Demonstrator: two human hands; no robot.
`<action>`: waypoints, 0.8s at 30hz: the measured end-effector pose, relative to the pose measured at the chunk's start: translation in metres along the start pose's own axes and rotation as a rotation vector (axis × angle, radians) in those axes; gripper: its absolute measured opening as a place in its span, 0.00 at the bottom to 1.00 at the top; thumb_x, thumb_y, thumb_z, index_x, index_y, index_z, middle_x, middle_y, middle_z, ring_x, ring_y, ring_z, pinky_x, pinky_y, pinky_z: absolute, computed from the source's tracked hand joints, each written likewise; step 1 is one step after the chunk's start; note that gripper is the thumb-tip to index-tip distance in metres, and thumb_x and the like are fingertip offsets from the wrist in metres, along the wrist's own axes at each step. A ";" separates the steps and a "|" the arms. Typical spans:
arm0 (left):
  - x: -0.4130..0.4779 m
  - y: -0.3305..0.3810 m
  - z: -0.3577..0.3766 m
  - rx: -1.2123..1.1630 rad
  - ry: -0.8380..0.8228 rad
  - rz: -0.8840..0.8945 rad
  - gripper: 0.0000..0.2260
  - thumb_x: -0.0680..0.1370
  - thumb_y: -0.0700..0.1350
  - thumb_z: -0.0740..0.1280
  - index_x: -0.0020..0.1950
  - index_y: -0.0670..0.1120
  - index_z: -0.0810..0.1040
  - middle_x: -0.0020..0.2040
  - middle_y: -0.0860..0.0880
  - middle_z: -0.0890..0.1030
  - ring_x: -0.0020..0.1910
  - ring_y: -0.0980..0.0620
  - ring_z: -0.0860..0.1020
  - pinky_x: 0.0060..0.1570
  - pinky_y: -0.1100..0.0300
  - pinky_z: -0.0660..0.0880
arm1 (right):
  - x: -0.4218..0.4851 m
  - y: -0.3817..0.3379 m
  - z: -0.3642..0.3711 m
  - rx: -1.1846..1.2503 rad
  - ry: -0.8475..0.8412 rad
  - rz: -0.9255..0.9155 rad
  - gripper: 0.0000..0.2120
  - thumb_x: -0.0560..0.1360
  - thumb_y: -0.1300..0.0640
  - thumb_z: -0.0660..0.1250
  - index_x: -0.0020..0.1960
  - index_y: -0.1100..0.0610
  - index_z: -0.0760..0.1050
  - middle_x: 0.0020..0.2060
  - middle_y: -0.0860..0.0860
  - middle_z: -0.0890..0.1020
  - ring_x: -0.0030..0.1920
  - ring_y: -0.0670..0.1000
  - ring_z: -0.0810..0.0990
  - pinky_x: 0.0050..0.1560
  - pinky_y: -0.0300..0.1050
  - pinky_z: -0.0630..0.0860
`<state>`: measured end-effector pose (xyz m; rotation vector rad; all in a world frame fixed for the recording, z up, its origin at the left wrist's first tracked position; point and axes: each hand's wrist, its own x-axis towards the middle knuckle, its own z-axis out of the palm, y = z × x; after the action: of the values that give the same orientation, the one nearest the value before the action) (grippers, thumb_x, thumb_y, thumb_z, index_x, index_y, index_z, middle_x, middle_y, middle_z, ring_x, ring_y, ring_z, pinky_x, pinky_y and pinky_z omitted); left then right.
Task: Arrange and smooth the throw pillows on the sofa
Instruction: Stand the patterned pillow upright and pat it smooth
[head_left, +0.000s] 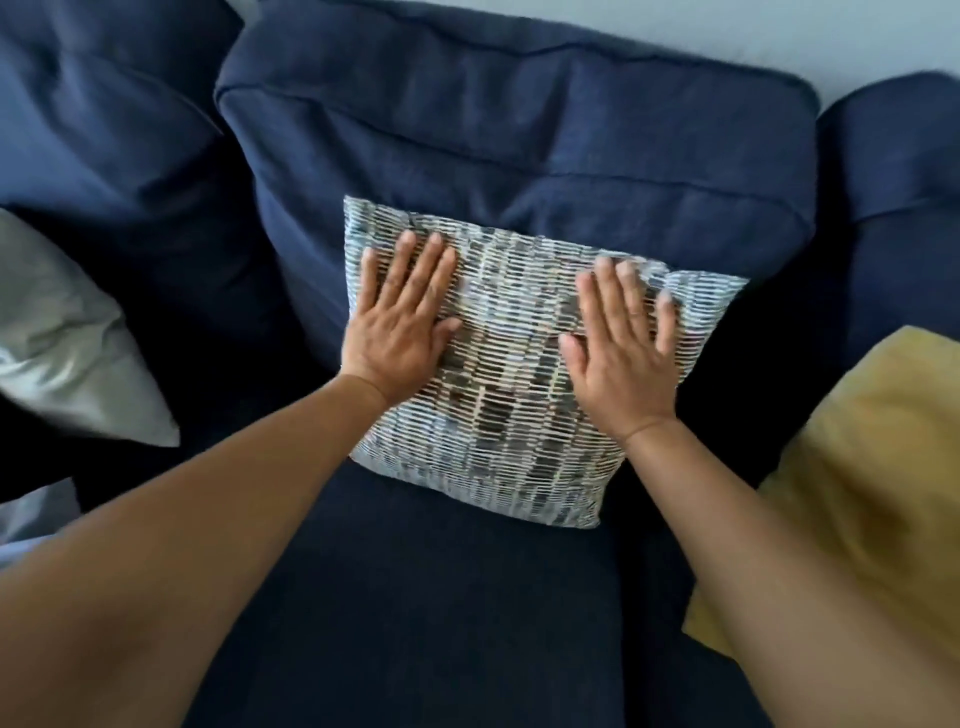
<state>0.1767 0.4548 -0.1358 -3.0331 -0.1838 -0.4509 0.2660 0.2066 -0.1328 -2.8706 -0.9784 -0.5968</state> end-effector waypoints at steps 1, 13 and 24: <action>0.000 -0.011 -0.001 0.009 -0.023 -0.070 0.31 0.84 0.60 0.44 0.83 0.45 0.49 0.84 0.47 0.49 0.82 0.43 0.45 0.78 0.39 0.39 | -0.004 0.015 -0.001 -0.020 0.003 0.084 0.32 0.84 0.42 0.50 0.82 0.55 0.48 0.82 0.52 0.50 0.81 0.52 0.47 0.78 0.57 0.38; 0.021 0.034 -0.026 0.015 -0.128 0.018 0.29 0.84 0.56 0.41 0.84 0.46 0.46 0.84 0.48 0.47 0.82 0.45 0.42 0.79 0.42 0.37 | 0.019 -0.032 -0.013 0.068 0.000 -0.080 0.29 0.84 0.48 0.51 0.81 0.58 0.52 0.81 0.53 0.53 0.81 0.52 0.49 0.78 0.55 0.37; 0.028 -0.033 -0.048 0.006 -0.032 -0.183 0.25 0.83 0.55 0.58 0.77 0.45 0.67 0.69 0.42 0.73 0.75 0.40 0.63 0.78 0.35 0.43 | 0.005 0.038 -0.037 0.001 0.155 0.204 0.25 0.82 0.48 0.60 0.75 0.59 0.68 0.67 0.59 0.74 0.68 0.60 0.69 0.71 0.60 0.54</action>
<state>0.1856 0.4861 -0.0803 -3.0321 -0.4659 -0.4122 0.2794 0.1723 -0.0935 -2.8225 -0.6544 -0.7840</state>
